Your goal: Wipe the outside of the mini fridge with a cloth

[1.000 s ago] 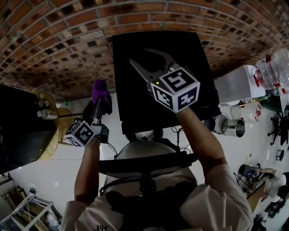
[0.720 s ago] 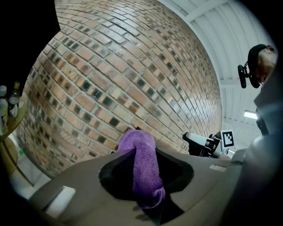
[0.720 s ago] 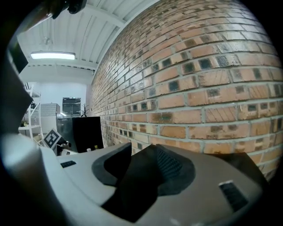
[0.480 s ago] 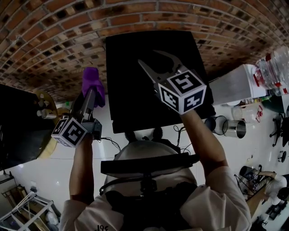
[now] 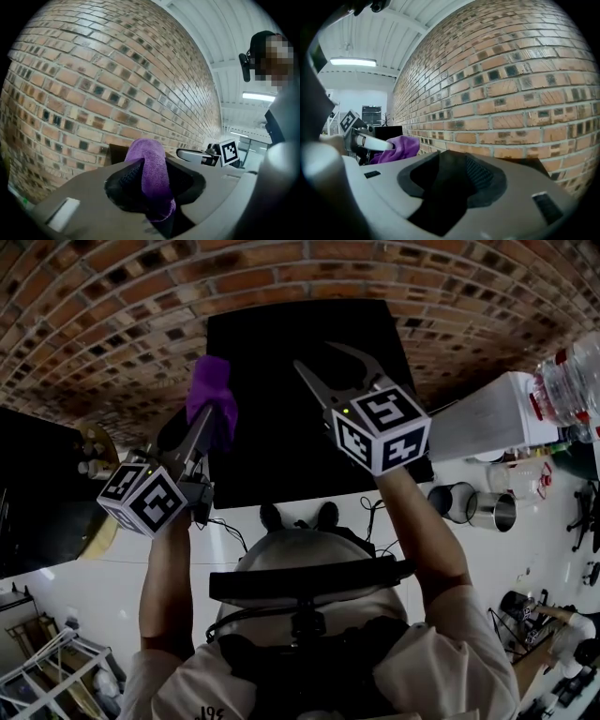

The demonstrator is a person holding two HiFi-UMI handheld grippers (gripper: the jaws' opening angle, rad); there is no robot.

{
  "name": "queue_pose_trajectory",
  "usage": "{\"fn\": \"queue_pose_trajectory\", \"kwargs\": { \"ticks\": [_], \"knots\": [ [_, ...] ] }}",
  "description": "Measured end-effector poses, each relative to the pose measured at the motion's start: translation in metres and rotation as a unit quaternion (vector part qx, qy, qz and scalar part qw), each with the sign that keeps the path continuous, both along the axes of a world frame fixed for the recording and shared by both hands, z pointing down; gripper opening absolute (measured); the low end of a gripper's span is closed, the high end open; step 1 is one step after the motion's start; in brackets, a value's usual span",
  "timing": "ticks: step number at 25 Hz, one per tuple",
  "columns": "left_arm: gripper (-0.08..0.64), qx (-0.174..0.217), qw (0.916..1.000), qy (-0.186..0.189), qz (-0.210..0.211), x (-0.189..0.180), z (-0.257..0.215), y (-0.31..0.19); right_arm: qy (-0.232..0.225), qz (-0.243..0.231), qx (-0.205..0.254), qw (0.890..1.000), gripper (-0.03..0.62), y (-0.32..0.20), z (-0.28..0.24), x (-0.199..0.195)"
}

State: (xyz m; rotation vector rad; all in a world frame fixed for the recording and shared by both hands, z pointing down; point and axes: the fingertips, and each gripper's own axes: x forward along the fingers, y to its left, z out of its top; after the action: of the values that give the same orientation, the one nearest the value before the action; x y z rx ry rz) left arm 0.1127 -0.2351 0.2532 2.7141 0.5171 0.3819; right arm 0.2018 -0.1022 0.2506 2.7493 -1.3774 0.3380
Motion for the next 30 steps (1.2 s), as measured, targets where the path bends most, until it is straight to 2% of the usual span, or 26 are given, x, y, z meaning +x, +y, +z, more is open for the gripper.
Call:
{"fn": "queue_pose_trajectory", "kwargs": {
  "ticks": [9,17,22,26,30],
  "knots": [
    [0.115,0.073,0.9963,-0.017,0.042,0.011,0.001,0.053,-0.003,-0.013,0.017,1.0,0.167,0.02,-0.001,-0.002],
    [0.115,0.112,0.993,-0.025,0.03,0.008,0.006,0.08,-0.003,-0.06,0.029,0.998,0.167,0.029,-0.008,-0.017],
    [0.115,0.134,0.9902,-0.028,0.027,0.002,0.01,0.085,0.002,-0.066,0.028,0.997,0.167,0.035,-0.011,-0.032],
    [0.115,0.142,0.9893,-0.022,0.026,-0.002,0.009,0.085,0.012,-0.058,0.028,0.998,0.167,0.044,-0.021,-0.042],
    [0.115,0.131,0.9912,-0.013,0.014,-0.008,0.006,0.085,0.016,-0.048,0.02,0.999,0.167,0.057,-0.027,-0.049]
  ]
}}
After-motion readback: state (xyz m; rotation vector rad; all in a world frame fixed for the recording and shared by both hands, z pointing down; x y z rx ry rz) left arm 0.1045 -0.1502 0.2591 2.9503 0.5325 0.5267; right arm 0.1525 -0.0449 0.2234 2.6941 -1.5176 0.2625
